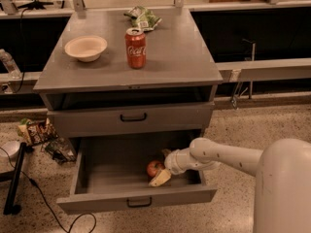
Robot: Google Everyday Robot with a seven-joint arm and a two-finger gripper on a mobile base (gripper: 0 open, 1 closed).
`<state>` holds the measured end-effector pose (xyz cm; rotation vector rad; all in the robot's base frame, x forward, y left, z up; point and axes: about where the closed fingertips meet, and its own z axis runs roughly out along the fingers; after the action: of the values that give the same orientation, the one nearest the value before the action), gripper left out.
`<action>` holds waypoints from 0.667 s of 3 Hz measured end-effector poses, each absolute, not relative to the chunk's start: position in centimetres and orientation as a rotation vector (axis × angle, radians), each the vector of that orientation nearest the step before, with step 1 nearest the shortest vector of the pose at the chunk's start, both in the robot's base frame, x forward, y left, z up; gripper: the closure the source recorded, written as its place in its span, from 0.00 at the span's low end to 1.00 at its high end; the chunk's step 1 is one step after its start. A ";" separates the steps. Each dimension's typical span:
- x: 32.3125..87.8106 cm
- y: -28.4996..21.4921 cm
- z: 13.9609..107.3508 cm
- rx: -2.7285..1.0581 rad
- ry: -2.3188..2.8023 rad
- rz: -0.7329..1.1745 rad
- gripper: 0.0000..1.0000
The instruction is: Place apple into middle drawer
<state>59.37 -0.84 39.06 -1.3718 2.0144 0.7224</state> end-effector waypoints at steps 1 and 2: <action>58.7 -3.0 40.4 -1.272 2.088 0.718 0.00; 59.7 -6.8 44.7 -1.089 2.124 0.643 0.19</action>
Offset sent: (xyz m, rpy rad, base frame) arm 0.0200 -0.1180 0.1188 0.0481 -0.0551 -0.4470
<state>59.65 -6.77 44.70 -1.0890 2.1237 0.6429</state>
